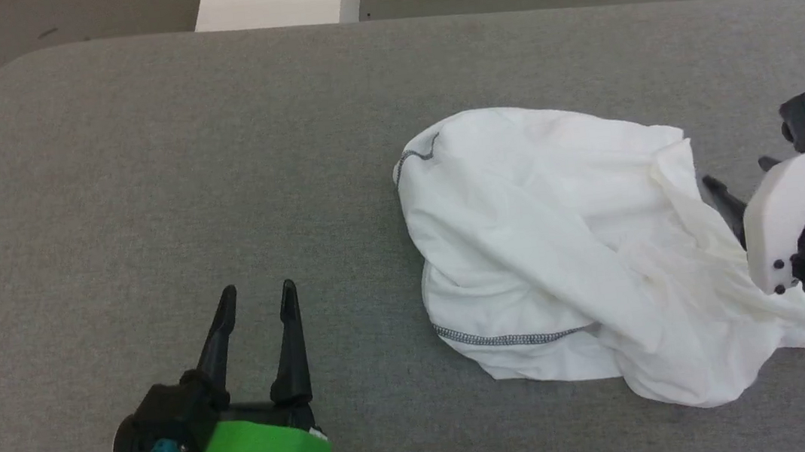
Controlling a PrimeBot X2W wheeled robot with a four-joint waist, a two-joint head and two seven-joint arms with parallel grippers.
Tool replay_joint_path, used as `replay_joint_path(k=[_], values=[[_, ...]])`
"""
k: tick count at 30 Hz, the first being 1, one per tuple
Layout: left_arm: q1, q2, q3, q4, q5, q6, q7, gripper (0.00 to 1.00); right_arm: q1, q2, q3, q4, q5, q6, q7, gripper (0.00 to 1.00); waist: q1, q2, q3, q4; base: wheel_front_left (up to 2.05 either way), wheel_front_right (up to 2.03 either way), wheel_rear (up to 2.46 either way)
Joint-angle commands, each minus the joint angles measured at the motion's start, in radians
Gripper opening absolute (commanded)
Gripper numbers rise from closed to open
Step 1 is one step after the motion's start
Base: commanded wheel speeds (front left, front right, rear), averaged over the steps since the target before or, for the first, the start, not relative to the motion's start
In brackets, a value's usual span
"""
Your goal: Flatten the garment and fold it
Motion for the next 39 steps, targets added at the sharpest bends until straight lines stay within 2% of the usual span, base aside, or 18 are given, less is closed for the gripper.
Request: replay_joint_path(k=[1,6,7,8,12,15,25,30,33,37,38,39], values=[[-0.022,-0.003,-0.004,0.004,-0.011,0.001,-0.005,1.00,-0.024,0.000,0.001,0.037,-0.011,-0.002,0.021,1.00,0.0000,-0.0001,0.042,0.047,0.00,0.00,0.00],[-0.044,-0.003,-0.022,0.014,-0.021,0.003,-0.005,1.00,-0.040,-0.008,0.020,0.175,-0.051,-0.002,0.042,1.00,0.0000,-0.0001,0.073,0.102,0.00,0.00,0.00],[-0.046,-0.003,-0.024,0.016,-0.023,0.003,-0.005,1.00,-0.042,-0.003,0.014,0.196,-0.052,-0.002,0.037,0.87,0.0000,-0.0001,0.077,0.109,0.00,0.00,0.00],[-0.048,-0.003,-0.028,0.017,-0.026,0.005,-0.005,1.00,-0.046,0.001,0.015,0.216,-0.055,-0.002,0.029,0.00,0.0000,-0.0001,0.080,0.117,0.00,0.00,0.00],[-0.047,-0.003,-0.032,0.017,-0.033,0.011,-0.005,1.00,-0.080,-0.006,0.035,0.243,-0.047,-0.002,-0.013,0.00,0.0000,-0.0001,0.082,0.130,0.00,0.00,0.00],[-0.044,-0.003,-0.034,0.021,-0.034,0.013,-0.005,1.00,-0.133,-0.041,0.053,0.236,-0.051,-0.002,-0.050,0.00,0.0000,-0.0001,0.076,0.134,0.00,0.00,0.00],[-0.069,-0.003,-0.065,0.015,-0.055,0.013,-0.005,1.00,-0.453,-0.261,0.188,0.199,-0.089,-0.002,-0.125,0.00,0.0000,-0.0001,0.126,0.182,0.00,0.00,0.00],[-0.102,-0.003,-0.095,0.020,-0.073,0.014,-0.005,1.00,-0.618,-0.352,0.257,0.251,-0.182,-0.002,-0.252,0.00,0.0000,-0.0001,0.195,0.235,0.00,0.00,0.00],[-0.124,-0.003,-0.119,0.024,-0.085,0.013,-0.005,1.00,-0.658,-0.357,0.279,0.327,-0.214,-0.002,-0.312,0.00,0.0000,-0.0001,0.229,0.266,0.00,0.00,0.00],[-0.145,-0.003,-0.142,0.025,-0.097,0.018,-0.005,1.00,-0.671,-0.321,0.280,0.429,-0.239,-0.002,-0.333,0.02,0.0000,-0.0001,0.260,0.290,0.00,0.00,0.00],[-0.149,-0.003,-0.146,0.025,-0.099,0.021,-0.005,1.00,-0.671,-0.311,0.278,0.446,-0.248,-0.002,-0.339,0.59,0.0000,-0.0001,0.264,0.292,0.00,0.00,0.00],[-0.153,-0.003,-0.150,0.024,-0.102,0.024,-0.005,1.00,-0.669,-0.299,0.270,0.469,-0.257,-0.002,-0.342,1.00,0.0000,-0.0001,0.269,0.291,0.00,0.00,0.00]])
